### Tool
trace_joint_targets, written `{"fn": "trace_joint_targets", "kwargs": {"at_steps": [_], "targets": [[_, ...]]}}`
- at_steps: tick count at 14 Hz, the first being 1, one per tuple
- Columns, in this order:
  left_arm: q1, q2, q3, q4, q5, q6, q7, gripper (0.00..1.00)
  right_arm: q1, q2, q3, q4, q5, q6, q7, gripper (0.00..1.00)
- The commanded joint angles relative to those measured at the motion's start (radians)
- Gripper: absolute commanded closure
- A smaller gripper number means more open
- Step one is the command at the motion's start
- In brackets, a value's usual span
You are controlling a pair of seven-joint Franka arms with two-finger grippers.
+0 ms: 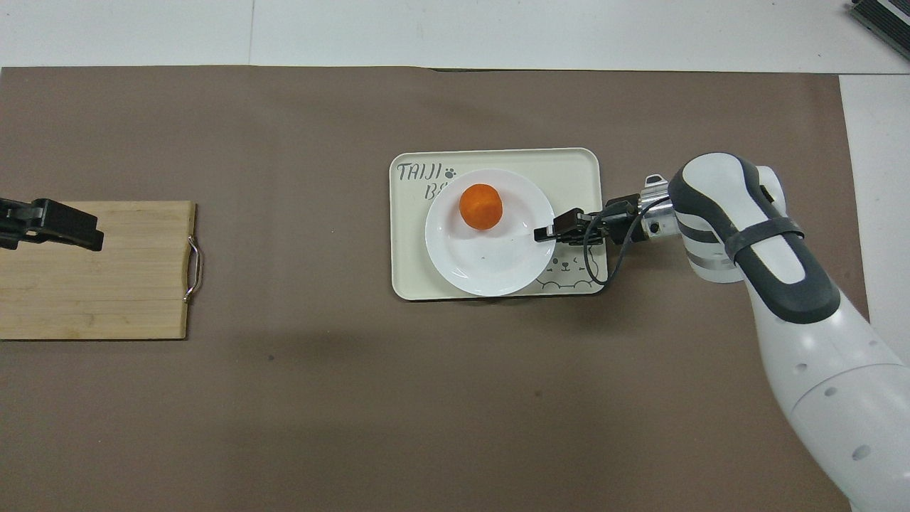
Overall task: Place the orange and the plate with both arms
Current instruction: 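Lower the plate onto the tray and open the right gripper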
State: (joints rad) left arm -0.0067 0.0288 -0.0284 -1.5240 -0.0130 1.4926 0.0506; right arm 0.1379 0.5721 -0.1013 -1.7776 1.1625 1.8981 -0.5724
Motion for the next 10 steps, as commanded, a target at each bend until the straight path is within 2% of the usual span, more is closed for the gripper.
{"fn": "trace_joint_targets", "kwargs": {"at_steps": [1, 2, 4, 6, 10], "targets": [[0.008, -0.004, -0.002, -0.001, 0.001, 0.001, 0.005, 0.00, -0.012, -0.024, 0.005, 0.004, -0.052, 0.015, 0.006, 0.09], [0.008, -0.004, -0.004, -0.001, 0.001, 0.001, 0.005, 0.00, -0.011, -0.026, 0.003, 0.007, -0.052, 0.015, 0.009, 0.00], [0.007, -0.004, -0.004, -0.001, 0.001, 0.001, 0.005, 0.00, -0.009, -0.044, -0.005, 0.013, -0.084, 0.019, 0.043, 0.00], [0.008, -0.004, -0.004, -0.001, 0.001, 0.001, 0.005, 0.00, -0.009, -0.095, -0.003, 0.012, -0.199, 0.097, 0.090, 0.00], [0.007, -0.006, -0.004, -0.001, 0.001, 0.001, 0.005, 0.00, -0.011, -0.133, -0.021, 0.012, -0.347, 0.157, 0.126, 0.00]]}}
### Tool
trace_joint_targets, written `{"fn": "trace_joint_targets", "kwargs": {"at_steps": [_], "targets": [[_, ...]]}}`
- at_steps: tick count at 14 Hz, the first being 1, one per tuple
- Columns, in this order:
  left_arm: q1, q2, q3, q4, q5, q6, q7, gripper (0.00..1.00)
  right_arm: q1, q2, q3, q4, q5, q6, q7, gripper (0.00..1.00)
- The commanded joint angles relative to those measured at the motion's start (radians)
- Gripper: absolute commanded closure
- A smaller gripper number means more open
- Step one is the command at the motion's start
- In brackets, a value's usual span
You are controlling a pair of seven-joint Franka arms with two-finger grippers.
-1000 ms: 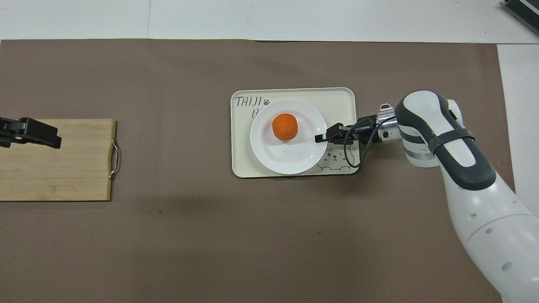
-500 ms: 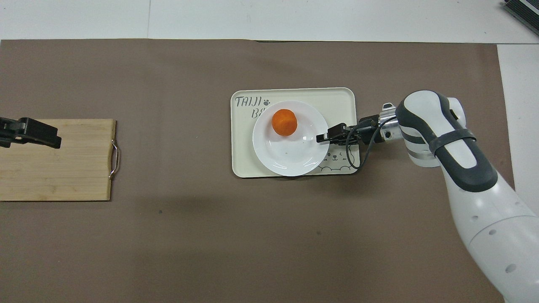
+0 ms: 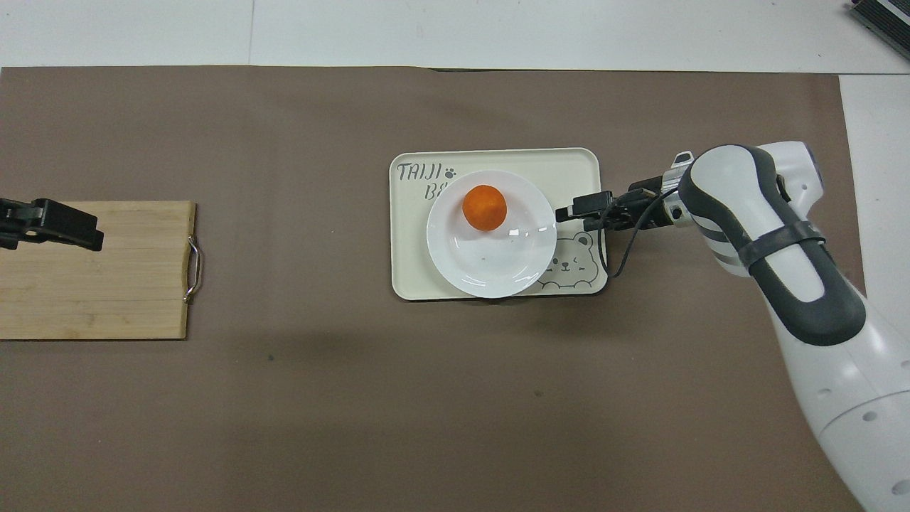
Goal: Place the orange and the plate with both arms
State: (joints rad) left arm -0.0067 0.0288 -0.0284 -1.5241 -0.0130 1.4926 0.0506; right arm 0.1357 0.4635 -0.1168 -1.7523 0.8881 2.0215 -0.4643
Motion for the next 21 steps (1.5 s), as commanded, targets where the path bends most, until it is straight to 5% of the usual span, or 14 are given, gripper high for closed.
{"fn": "trace_joint_targets", "kwargs": {"at_steps": [1, 7, 11, 17, 21], "targets": [[0.007, -0.004, -0.004, -0.001, 0.001, 0.001, 0.005, 0.00, -0.008, -0.044, -0.007, -0.013, -0.137, 0.058, 0.032, 0.00], [0.007, -0.004, -0.002, -0.001, 0.001, 0.001, 0.005, 0.00, -0.008, -0.181, -0.006, 0.013, -0.612, 0.065, 0.236, 0.00], [0.007, -0.006, -0.002, -0.001, 0.001, 0.001, 0.005, 0.00, -0.024, -0.258, -0.023, 0.016, -0.701, -0.052, 0.275, 0.00], [0.007, -0.004, -0.002, -0.001, 0.001, 0.001, 0.005, 0.00, -0.034, -0.391, -0.021, 0.034, -0.773, -0.190, 0.597, 0.00], [0.007, -0.004, -0.002, -0.001, 0.001, 0.001, 0.005, 0.00, -0.099, -0.450, -0.020, 0.031, -0.775, -0.317, 0.561, 0.00]]}}
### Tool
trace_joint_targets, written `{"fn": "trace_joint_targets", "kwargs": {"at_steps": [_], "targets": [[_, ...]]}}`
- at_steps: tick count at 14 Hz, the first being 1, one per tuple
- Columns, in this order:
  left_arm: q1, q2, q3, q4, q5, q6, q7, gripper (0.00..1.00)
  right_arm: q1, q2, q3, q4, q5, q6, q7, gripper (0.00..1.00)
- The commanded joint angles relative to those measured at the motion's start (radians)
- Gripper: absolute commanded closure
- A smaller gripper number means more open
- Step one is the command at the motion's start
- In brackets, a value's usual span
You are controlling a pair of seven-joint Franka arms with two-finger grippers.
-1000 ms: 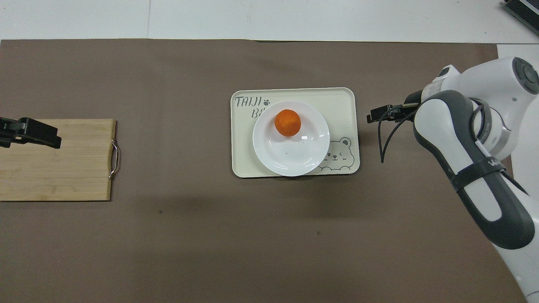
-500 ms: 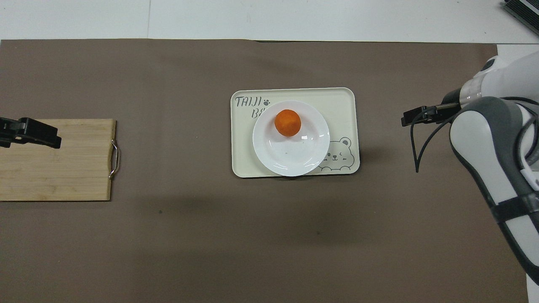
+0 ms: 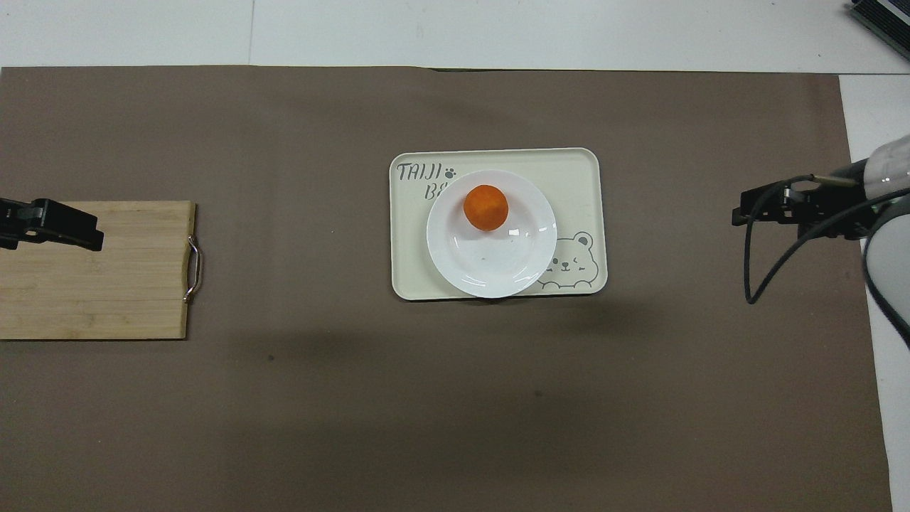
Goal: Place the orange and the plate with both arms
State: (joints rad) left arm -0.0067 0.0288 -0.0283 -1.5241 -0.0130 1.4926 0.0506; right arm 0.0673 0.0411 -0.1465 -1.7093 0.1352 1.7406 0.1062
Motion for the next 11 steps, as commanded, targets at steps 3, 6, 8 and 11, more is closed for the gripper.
{"fn": "trace_joint_targets", "kwargs": {"at_steps": [3, 6, 8, 11], "targets": [[0.008, -0.004, -0.004, -0.001, 0.001, 0.001, 0.005, 0.00, -0.038, -0.070, 0.008, -0.010, -0.080, -0.085, -0.065, 0.00], [0.008, -0.004, -0.004, -0.001, 0.001, 0.001, 0.005, 0.00, -0.037, -0.104, 0.013, 0.019, -0.127, -0.116, -0.072, 0.00], [0.007, -0.006, -0.004, -0.001, 0.001, 0.001, 0.005, 0.00, -0.027, -0.104, 0.025, 0.075, -0.155, -0.177, -0.071, 0.00], [0.008, -0.004, -0.002, -0.001, 0.001, 0.001, 0.005, 0.00, -0.024, -0.105, 0.028, 0.077, -0.164, -0.174, -0.072, 0.00]]}}
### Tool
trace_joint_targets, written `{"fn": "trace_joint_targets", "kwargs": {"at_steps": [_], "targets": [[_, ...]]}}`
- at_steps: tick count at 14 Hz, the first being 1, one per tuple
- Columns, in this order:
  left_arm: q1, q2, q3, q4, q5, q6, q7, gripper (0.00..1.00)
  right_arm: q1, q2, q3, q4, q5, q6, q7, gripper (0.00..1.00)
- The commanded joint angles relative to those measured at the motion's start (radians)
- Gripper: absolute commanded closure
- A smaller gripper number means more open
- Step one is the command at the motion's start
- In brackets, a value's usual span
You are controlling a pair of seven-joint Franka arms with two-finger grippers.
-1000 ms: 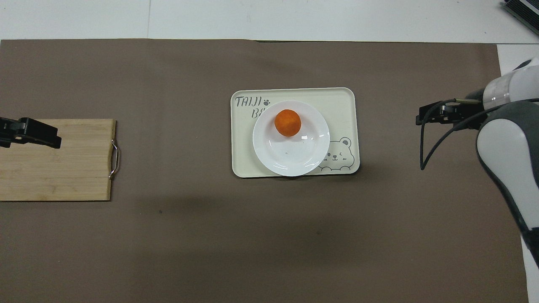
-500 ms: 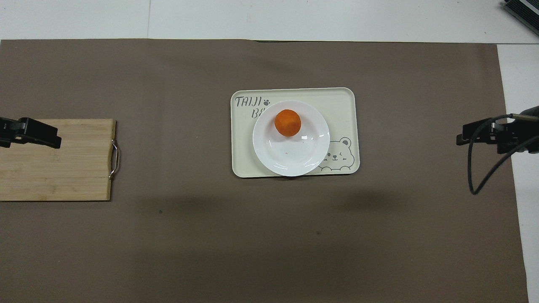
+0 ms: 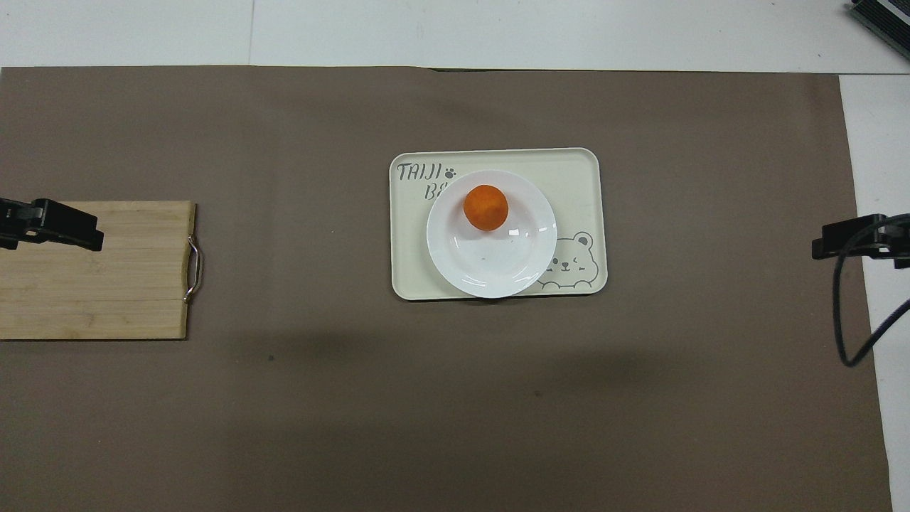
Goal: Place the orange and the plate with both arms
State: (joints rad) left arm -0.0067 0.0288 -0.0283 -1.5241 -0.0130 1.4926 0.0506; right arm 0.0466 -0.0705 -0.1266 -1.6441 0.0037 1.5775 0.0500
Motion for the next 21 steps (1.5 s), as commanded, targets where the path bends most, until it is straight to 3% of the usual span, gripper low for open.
{"fn": "trace_joint_targets", "kwargs": {"at_steps": [1, 6, 8, 13, 21], "targets": [[0.007, -0.004, -0.004, -0.001, 0.001, 0.001, 0.005, 0.00, -0.005, 0.006, 0.008, 0.013, -0.031, -0.013, -0.021, 0.00], [0.007, -0.006, -0.004, -0.001, 0.001, 0.001, 0.005, 0.00, -0.005, 0.012, 0.024, 0.056, -0.030, -0.068, -0.032, 0.00], [0.008, -0.006, -0.004, -0.001, 0.001, 0.001, 0.005, 0.00, 0.001, 0.029, 0.041, 0.119, -0.034, -0.102, -0.024, 0.00], [0.007, -0.004, -0.002, -0.001, 0.001, 0.001, 0.005, 0.00, 0.002, 0.028, 0.044, 0.106, -0.034, -0.033, -0.059, 0.00], [0.008, -0.006, -0.004, -0.001, 0.001, 0.003, 0.005, 0.00, 0.002, 0.029, 0.048, 0.110, -0.037, -0.065, -0.055, 0.00]]}}
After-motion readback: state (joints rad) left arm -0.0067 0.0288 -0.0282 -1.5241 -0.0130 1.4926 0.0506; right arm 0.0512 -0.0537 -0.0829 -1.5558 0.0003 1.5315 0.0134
